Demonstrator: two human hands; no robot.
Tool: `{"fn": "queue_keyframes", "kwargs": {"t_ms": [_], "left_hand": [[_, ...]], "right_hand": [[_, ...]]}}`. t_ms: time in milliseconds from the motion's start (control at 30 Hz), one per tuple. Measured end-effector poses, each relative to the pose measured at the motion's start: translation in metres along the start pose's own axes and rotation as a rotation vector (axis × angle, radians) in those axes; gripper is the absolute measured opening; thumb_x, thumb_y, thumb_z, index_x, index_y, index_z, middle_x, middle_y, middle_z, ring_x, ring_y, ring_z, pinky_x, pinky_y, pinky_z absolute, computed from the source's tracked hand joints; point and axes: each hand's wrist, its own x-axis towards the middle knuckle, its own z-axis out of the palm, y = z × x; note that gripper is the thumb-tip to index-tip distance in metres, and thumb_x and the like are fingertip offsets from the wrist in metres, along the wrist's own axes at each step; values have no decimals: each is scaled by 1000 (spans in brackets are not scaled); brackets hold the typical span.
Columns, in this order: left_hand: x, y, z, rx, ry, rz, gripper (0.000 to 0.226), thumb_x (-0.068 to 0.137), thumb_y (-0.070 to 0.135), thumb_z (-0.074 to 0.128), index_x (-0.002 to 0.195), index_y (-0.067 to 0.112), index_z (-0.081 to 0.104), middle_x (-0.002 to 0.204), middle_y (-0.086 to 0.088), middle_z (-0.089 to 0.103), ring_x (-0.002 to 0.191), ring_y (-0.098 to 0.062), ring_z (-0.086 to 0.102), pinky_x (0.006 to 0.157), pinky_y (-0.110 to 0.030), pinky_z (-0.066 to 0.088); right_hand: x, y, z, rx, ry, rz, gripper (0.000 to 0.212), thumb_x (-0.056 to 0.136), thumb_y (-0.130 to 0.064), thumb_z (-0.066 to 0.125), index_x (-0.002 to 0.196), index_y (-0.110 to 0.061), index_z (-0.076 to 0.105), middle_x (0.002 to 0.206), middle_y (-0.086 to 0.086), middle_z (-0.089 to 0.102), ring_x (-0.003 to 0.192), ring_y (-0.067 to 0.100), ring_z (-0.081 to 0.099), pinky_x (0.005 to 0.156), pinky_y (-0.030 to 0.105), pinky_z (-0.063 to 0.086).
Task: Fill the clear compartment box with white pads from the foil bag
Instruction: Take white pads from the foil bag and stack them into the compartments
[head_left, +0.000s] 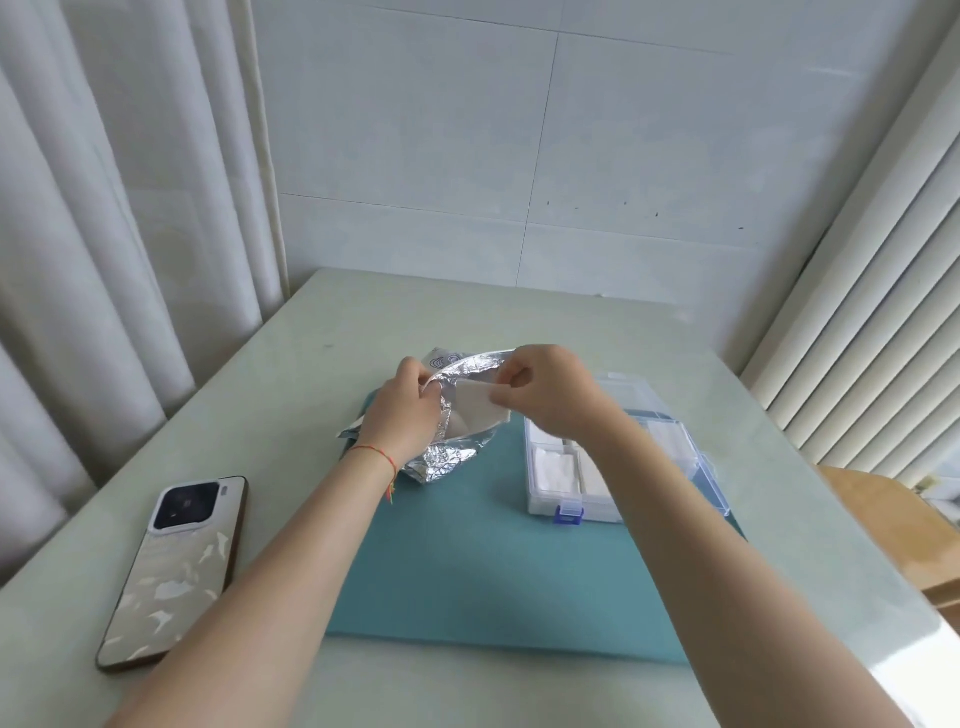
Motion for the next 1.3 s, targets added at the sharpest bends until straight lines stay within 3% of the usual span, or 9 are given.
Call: {"fn": "queue_keyframes", "kwargs": {"t_ms": [200, 367, 433, 567, 700, 867, 1000, 1100, 1300], "left_hand": [[-7, 11, -1, -207, -79, -4, 29, 79, 39, 60, 103, 23, 55, 103, 7, 58, 98, -12, 56, 72, -25, 41], [-27, 37, 1, -329, 128, 372, 8, 77, 23, 64, 85, 21, 65, 92, 10, 68, 90, -4, 62, 80, -15, 46], [-33, 50, 4, -366, 32, 450, 10, 77, 26, 69, 83, 18, 67, 84, 9, 69, 82, -7, 65, 79, -24, 52], [-42, 65, 22, -284, -354, 393, 63, 60, 56, 79, 112, 29, 58, 103, 10, 64, 99, -7, 64, 86, -26, 52], [-48, 74, 46, -169, -422, 432, 73, 62, 36, 90, 123, 33, 50, 104, 13, 66, 83, 2, 62, 74, -16, 48], [-53, 83, 58, -576, -449, -10, 29, 88, 26, 71, 112, 15, 57, 58, 2, 52, 45, -15, 47, 43, -23, 39], [-47, 89, 53, -1007, -641, -373, 15, 96, 17, 52, 90, 10, 64, 66, -4, 52, 54, -15, 51, 50, -25, 49], [-47, 91, 55, -999, -732, -406, 16, 96, 16, 50, 95, 9, 64, 69, -5, 52, 57, -15, 57, 50, -24, 49], [-49, 94, 63, -897, -758, -362, 14, 95, 11, 49, 85, 17, 57, 74, -2, 51, 68, -14, 52, 52, -21, 50]], "right_hand": [[-15, 17, -24, 525, -69, 134, 13, 88, -5, 61, 98, -11, 68, 61, 3, 56, 51, 14, 48, 52, 24, 39], [-24, 28, -30, 726, -169, 198, 10, 89, -2, 57, 88, -4, 67, 67, 10, 50, 54, 17, 42, 51, 24, 36], [-30, 32, -34, 773, -221, 194, 13, 90, -5, 57, 93, 4, 67, 73, 12, 49, 55, 16, 44, 54, 26, 37], [-42, 39, -40, 879, -348, 188, 23, 93, -7, 53, 103, 10, 66, 84, 15, 58, 68, 20, 50, 63, 28, 44], [-55, 49, -47, 1019, -398, 195, 24, 96, -10, 46, 100, 3, 66, 90, 19, 64, 66, 21, 56, 62, 28, 47], [-64, 64, -45, 650, 75, 157, 23, 89, -7, 51, 100, -16, 69, 84, 3, 70, 73, 14, 62, 71, 33, 51], [-72, 66, -31, 410, 198, -84, 35, 83, -26, 72, 116, -28, 61, 111, -13, 61, 101, -1, 57, 82, 17, 47], [-76, 66, -19, 263, 118, -193, 74, 72, -34, 82, 136, -28, 46, 127, -14, 49, 115, -1, 48, 88, 8, 39], [-82, 65, -5, 68, 228, -255, 75, 73, -25, 78, 139, -20, 45, 121, -4, 54, 112, 17, 50, 95, 41, 44]]}}
